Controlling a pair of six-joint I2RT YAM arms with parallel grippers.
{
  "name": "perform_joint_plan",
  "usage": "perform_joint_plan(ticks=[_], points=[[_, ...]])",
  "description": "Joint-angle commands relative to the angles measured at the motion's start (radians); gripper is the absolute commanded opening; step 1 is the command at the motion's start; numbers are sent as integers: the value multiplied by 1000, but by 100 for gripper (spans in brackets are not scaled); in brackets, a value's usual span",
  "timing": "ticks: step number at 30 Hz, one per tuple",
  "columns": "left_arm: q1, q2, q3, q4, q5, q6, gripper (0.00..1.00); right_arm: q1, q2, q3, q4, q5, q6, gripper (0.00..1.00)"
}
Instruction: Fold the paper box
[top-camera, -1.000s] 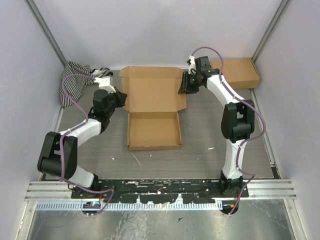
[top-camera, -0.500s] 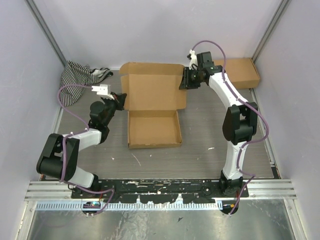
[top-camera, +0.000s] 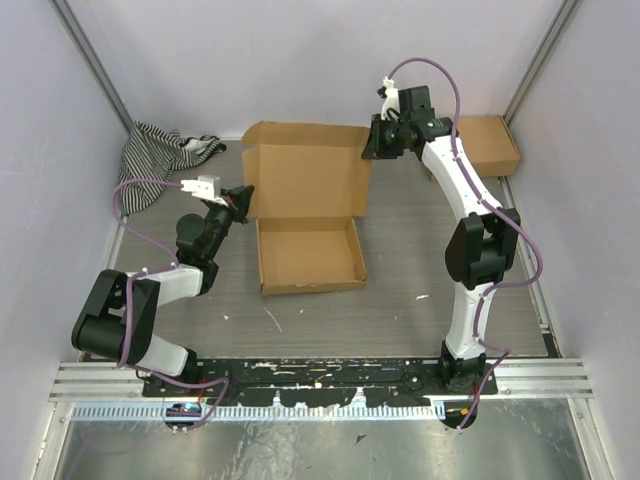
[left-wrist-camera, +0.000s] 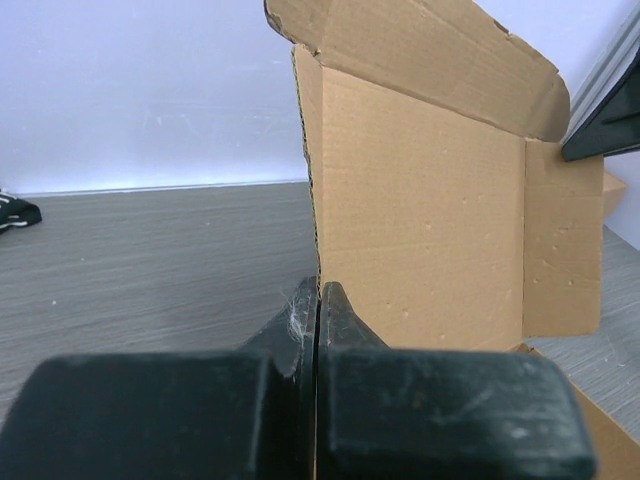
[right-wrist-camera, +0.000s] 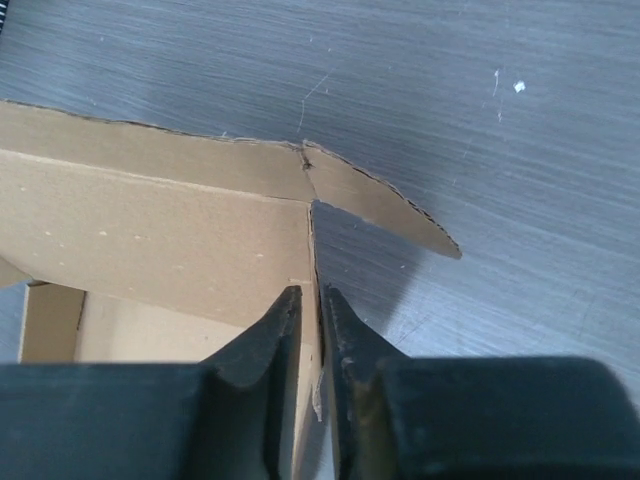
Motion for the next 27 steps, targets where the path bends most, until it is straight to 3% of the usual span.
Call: perform_joint_plan(ticks=[1, 5, 12, 17, 18, 22, 27], points=[[-8, -25, -5, 105, 13, 22, 0, 0, -29, 21, -8, -19, -2, 16], [-12, -30, -8, 111, 22, 23, 0, 1, -34, 1, -21, -5, -15, 15], [-16, -42, -16, 124, 30, 30, 0, 1, -21, 5, -36, 1, -28, 28], [-18, -50, -7, 102, 23, 30, 1, 14, -18, 1, -38, 23, -24, 12], [-18, -53, -2, 86, 16, 26, 5, 20, -22, -4, -35, 42, -25, 9], [-18, -96, 39, -37, -19, 25, 43, 47, -73, -71, 30, 136, -35, 2], [-18, -222, 165, -411, -102, 58, 57, 67, -149, -168, 117, 216, -54, 1]])
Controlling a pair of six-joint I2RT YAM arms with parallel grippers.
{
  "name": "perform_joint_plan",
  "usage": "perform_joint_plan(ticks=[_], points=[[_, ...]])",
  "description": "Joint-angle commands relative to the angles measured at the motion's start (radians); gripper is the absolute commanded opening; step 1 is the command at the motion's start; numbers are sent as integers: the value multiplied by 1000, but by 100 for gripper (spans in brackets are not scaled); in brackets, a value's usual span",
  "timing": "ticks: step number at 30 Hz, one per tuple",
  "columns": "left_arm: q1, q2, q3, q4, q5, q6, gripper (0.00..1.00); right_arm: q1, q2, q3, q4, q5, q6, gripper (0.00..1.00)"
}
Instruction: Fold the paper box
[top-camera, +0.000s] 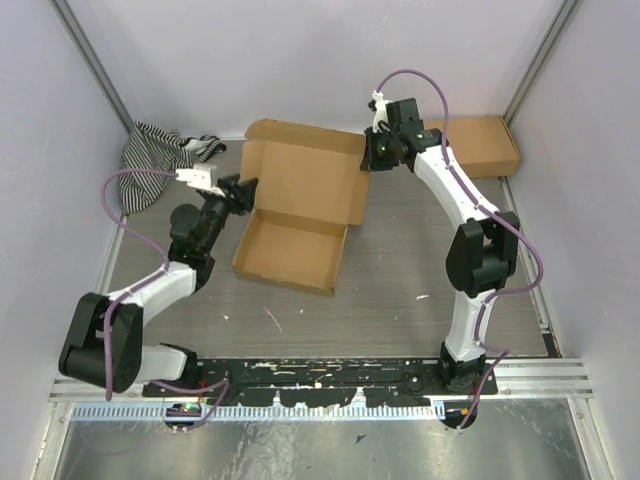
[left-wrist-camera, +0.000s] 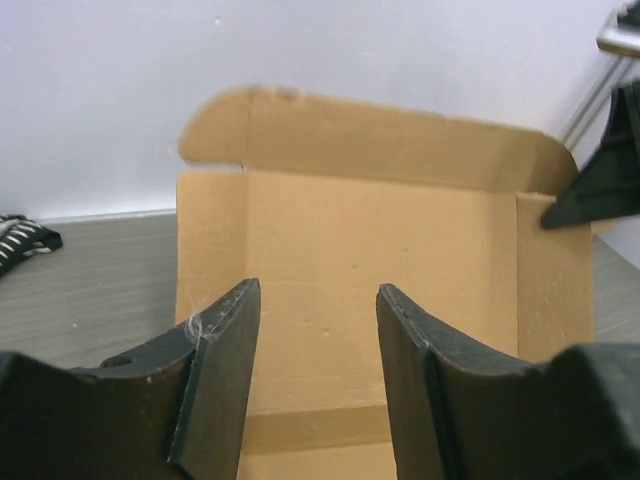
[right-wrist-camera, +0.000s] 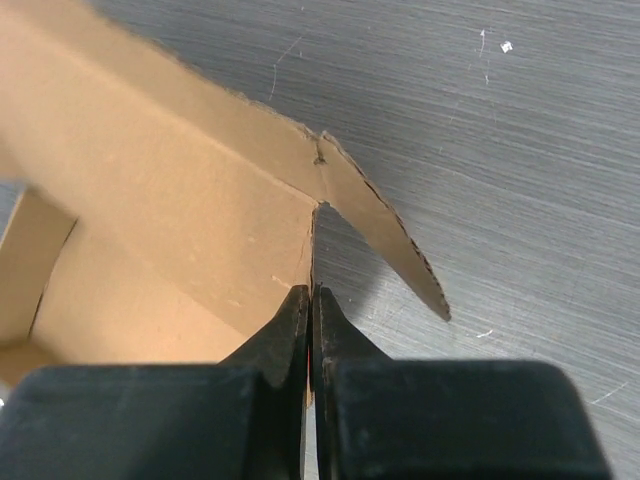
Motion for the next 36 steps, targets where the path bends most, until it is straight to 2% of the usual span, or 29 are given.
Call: perform_joint_plan(ticks=[1, 5, 9, 12, 14, 18, 22, 27, 33, 36], points=[[-1, -129, 163, -369, -119, 39, 58, 18, -111, -62, 91, 113, -31, 1], [-1, -156, 335, -720, -138, 99, 60, 26, -160, -133, 145, 131, -41, 1], [-2, -117, 504, -962, -148, 111, 62, 42, -234, -237, 240, 150, -71, 1], [0, -45, 612, -1072, -203, 73, 61, 45, -264, -250, 248, 189, 32, 1], [1, 12, 655, -1105, -212, 45, 60, 47, -277, -285, 285, 136, 88, 1], [3, 89, 790, -1293, -210, 59, 63, 48, -276, -261, 238, 161, 69, 1], [3, 38, 744, -1285, -200, 34, 63, 58, -275, -231, 199, 160, 73, 1], [4, -52, 665, -1232, -203, -28, 62, 141, -263, -181, 131, 361, 43, 1], [5, -55, 739, -1351, -191, -15, 62, 215, -272, -198, 116, 557, 47, 1], [8, -37, 784, -1414, -167, -8, 64, 231, -283, -209, 111, 567, 52, 1]])
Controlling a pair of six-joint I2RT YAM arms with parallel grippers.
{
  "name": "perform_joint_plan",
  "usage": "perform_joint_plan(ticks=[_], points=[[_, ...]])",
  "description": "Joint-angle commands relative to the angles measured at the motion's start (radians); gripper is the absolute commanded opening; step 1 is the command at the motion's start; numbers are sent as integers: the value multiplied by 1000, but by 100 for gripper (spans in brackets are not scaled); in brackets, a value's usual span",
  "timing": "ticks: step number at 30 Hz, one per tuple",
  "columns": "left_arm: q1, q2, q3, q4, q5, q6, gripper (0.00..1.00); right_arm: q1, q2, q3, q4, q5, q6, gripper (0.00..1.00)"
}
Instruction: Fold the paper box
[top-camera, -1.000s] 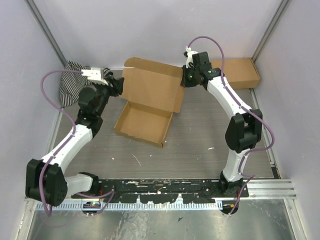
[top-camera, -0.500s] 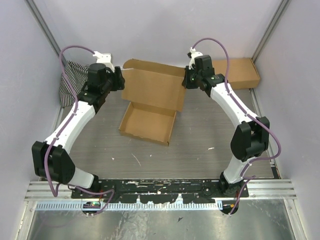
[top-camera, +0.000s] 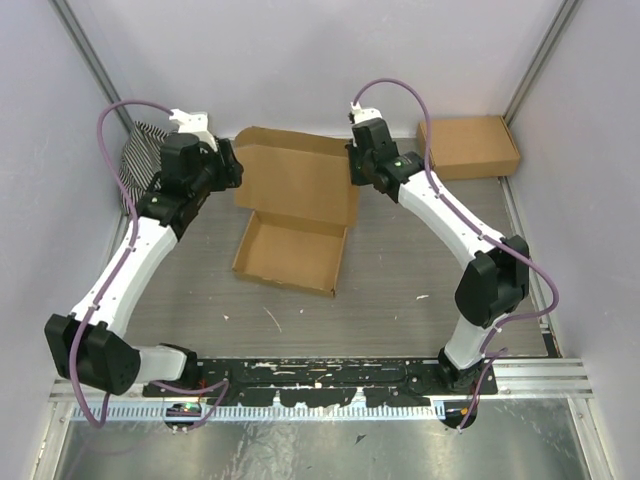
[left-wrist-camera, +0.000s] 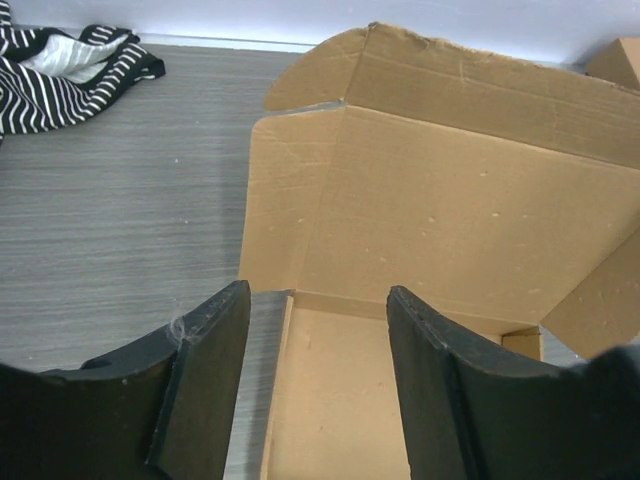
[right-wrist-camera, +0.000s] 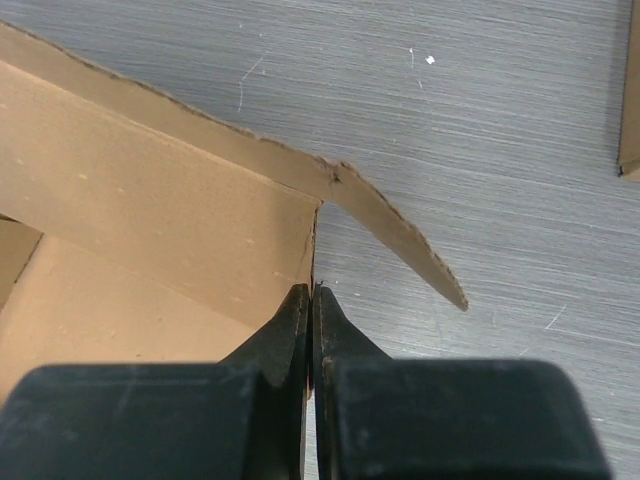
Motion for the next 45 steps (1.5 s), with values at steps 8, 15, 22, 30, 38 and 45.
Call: perform_joint_plan(ticks=[8, 15, 22, 30, 38, 45], points=[[20, 41, 158, -214, 60, 24, 69, 56, -73, 5, 7, 98, -11, 1], [27, 26, 185, -286, 65, 22, 70, 79, -71, 9, 9, 81, -7, 1], [32, -7, 193, -336, 61, 30, 72, 83, -93, -16, 23, 63, -8, 1], [76, 45, 269, -362, 147, 2, 75, 83, -112, -31, 29, 14, -17, 1], [120, 120, 330, -402, 109, 43, 77, 83, -106, -54, 25, -72, -60, 1], [141, 145, 315, -378, 91, 94, 78, 83, -120, -61, 1, -69, -86, 1]])
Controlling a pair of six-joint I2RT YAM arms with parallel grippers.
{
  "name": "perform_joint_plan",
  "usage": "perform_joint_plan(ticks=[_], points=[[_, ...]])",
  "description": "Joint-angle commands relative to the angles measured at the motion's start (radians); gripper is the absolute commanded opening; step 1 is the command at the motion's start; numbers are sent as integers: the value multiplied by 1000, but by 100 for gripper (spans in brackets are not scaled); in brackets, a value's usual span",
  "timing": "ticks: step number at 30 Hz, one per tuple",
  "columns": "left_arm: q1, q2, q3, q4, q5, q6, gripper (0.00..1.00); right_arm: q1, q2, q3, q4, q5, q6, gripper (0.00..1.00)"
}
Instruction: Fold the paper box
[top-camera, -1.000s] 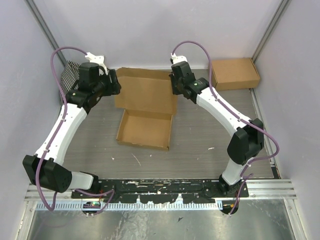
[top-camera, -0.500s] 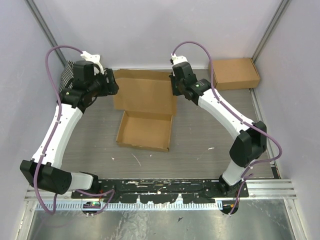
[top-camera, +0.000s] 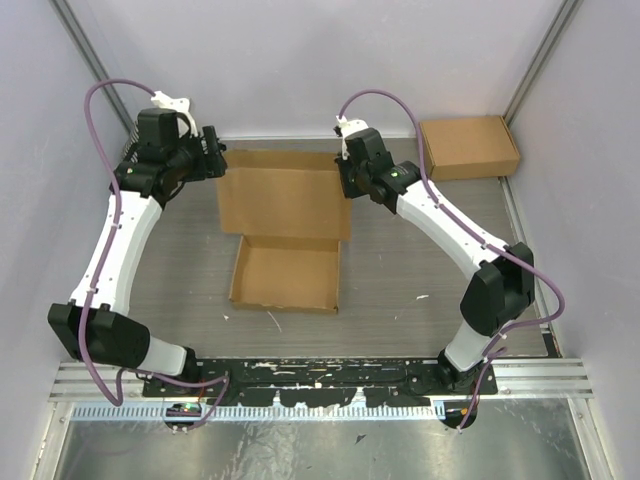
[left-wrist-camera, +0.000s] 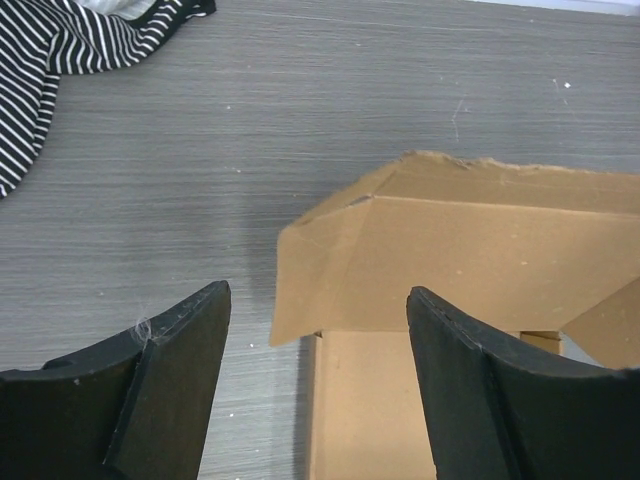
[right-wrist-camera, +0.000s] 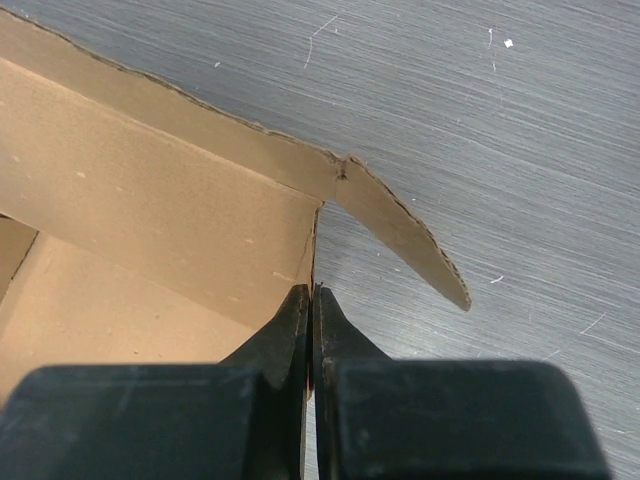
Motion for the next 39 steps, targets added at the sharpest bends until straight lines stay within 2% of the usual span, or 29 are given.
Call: perform_joint_plan(ticks=[1, 7, 14, 22, 26, 29, 32, 35, 37, 39], points=[[11, 33, 6, 2, -11, 59, 78, 3, -67, 7, 8, -9, -44, 1], [11, 100, -6, 0, 10, 92, 77, -3, -89, 8, -5, -18, -72, 1], [11, 98, -82, 96, -13, 88, 77, -24, -105, 19, -45, -34, -107, 1], [11, 66, -195, 248, 151, 70, 77, -72, -103, 25, -65, -107, -130, 1], [11, 42, -256, 343, 256, 30, 73, -80, -90, 37, -73, -124, -130, 1], [11, 26, -268, 366, 300, 3, 63, -83, -69, 60, -89, -130, -128, 1], [11, 10, -285, 408, 313, -26, 41, -86, -44, 93, -108, -134, -126, 1], [9, 1, -282, 421, 319, -48, 25, -90, -11, 138, -128, -126, -110, 1], [3, 5, -266, 409, 319, -56, 18, -91, 19, 185, -146, -111, -100, 1], [-3, 20, -236, 383, 325, -55, 16, -93, 56, 236, -161, -104, -96, 1]])
